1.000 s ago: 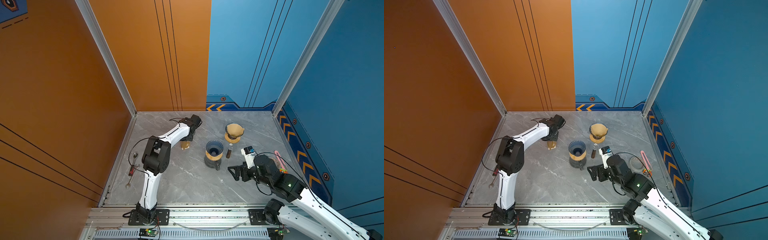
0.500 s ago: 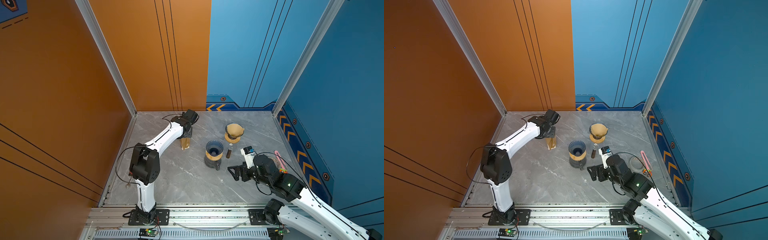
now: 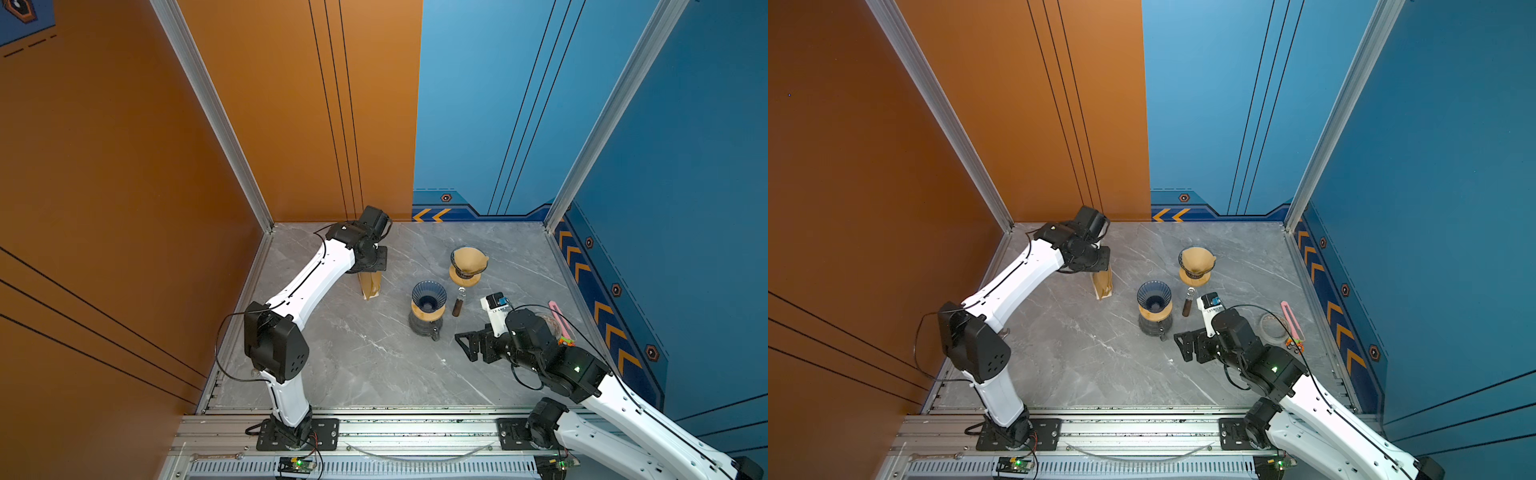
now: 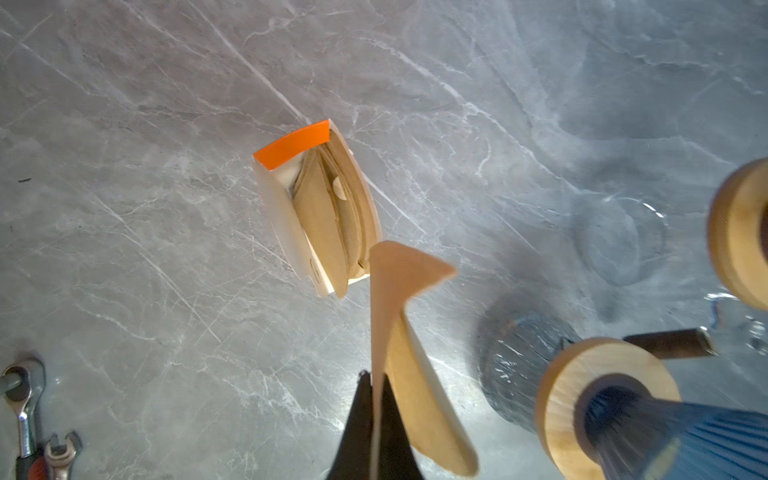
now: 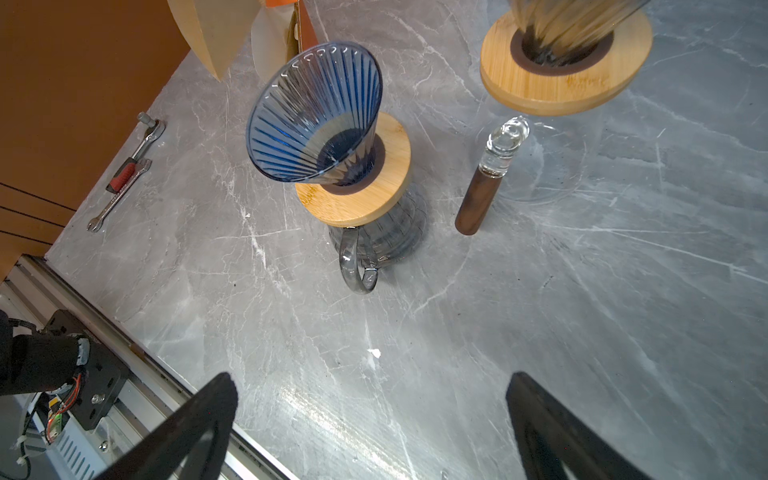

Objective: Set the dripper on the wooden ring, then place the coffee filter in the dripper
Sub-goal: 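Pull one brown paper filter out of the box with the left gripper, then carry the paper filter over the blue dripper with the left gripper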

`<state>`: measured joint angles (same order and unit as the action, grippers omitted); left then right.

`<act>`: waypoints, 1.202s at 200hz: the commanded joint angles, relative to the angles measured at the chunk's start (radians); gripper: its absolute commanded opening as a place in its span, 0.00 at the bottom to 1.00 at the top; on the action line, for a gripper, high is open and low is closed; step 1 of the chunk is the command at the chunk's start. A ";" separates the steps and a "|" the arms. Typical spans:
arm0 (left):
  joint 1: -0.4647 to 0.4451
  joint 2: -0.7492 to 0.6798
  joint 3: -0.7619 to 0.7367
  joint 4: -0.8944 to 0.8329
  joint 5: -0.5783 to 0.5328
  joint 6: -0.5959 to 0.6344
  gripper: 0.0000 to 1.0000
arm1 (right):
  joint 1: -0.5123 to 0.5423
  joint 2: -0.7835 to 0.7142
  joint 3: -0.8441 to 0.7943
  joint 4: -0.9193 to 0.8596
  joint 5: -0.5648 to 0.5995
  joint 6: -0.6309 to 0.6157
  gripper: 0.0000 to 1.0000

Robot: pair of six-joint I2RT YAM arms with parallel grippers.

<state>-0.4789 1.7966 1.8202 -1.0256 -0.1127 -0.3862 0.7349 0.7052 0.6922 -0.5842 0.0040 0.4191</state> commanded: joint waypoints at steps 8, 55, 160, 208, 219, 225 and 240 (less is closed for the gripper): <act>0.003 -0.047 0.100 -0.123 0.107 0.045 0.00 | 0.000 -0.001 -0.005 0.000 -0.001 0.013 1.00; 0.010 -0.051 0.243 -0.250 0.268 0.078 0.00 | -0.003 -0.010 -0.012 0.005 0.012 0.023 1.00; -0.086 0.003 0.260 -0.281 0.534 0.026 0.01 | -0.058 0.027 0.099 0.006 0.093 0.070 1.00; -0.132 0.038 0.265 -0.284 0.534 0.020 0.02 | -0.066 0.011 0.095 0.009 0.096 0.076 1.00; -0.146 0.053 0.275 -0.284 0.527 0.017 0.02 | -0.068 0.014 0.097 0.009 0.093 0.076 1.00; -0.153 0.064 0.283 -0.284 0.526 0.017 0.02 | -0.069 0.016 0.098 0.010 0.091 0.076 1.00; -0.171 0.092 0.307 -0.285 0.519 0.014 0.03 | -0.071 0.020 0.099 0.012 0.088 0.075 1.00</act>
<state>-0.6178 1.8477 2.0747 -1.2869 0.3946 -0.3637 0.6727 0.7292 0.7677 -0.5838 0.0772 0.4793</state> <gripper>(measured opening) 0.045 0.999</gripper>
